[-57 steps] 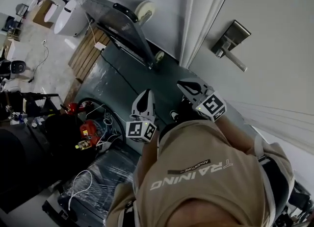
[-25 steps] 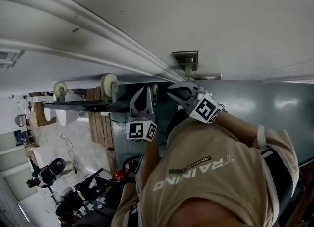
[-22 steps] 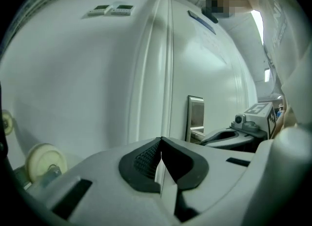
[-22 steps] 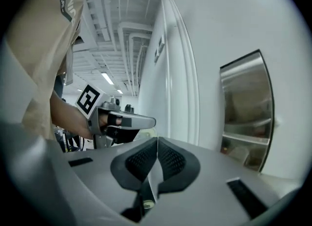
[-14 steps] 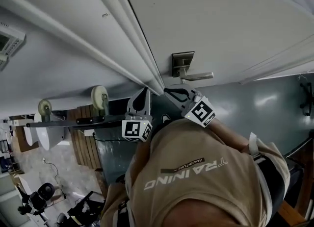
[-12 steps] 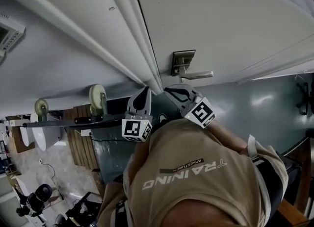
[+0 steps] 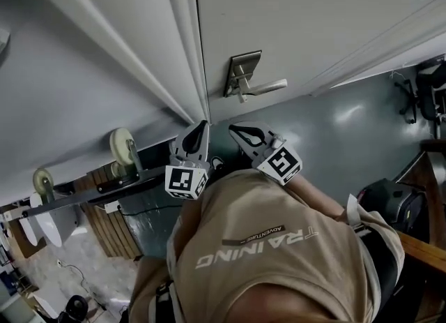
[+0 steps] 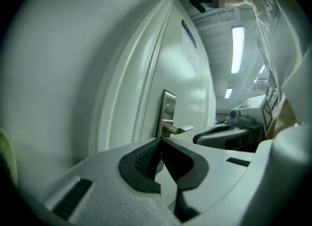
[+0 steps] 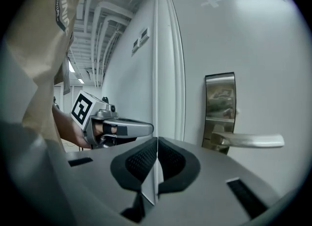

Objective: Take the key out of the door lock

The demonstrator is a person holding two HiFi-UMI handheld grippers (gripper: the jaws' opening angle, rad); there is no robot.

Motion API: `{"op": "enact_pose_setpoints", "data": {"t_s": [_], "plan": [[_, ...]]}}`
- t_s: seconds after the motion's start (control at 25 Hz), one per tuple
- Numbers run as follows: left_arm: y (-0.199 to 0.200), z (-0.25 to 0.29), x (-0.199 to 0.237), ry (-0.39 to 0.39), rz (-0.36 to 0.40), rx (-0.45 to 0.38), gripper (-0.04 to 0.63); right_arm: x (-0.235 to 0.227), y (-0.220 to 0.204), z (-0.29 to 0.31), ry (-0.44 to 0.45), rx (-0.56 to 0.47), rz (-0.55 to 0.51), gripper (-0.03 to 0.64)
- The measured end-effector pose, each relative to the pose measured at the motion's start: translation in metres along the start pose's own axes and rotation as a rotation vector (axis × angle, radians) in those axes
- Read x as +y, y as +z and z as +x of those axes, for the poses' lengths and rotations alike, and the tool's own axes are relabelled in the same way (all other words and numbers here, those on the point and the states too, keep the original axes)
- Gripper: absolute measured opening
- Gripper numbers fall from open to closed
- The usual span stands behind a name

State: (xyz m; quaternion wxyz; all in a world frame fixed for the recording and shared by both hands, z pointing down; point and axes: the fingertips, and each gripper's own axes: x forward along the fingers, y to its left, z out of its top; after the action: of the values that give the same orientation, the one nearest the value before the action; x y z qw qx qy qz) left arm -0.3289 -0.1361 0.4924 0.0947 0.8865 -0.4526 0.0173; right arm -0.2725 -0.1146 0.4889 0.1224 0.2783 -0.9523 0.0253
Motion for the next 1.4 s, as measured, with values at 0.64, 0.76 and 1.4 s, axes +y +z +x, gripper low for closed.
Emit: {"op": "enact_pose_setpoints", "data": {"t_s": [0.64, 0.76, 1.4], "plan": [[-0.005, 0.037, -0.039, -0.136, -0.011, 0.068, 0.009, -0.021, 0.002, -0.034, -0.068, -0.013, 0.039, 0.014], [0.001, 0.048, -0.054, -0.135, 0.004, 0.088, 0.009, -0.031, 0.005, -0.048, -0.051, -0.025, 0.052, 0.014], [0.002, 0.074, -0.062, 0.030, -0.181, 0.093, 0.009, -0.089, -0.011, -0.095, 0.060, -0.097, 0.068, 0.014]]}}
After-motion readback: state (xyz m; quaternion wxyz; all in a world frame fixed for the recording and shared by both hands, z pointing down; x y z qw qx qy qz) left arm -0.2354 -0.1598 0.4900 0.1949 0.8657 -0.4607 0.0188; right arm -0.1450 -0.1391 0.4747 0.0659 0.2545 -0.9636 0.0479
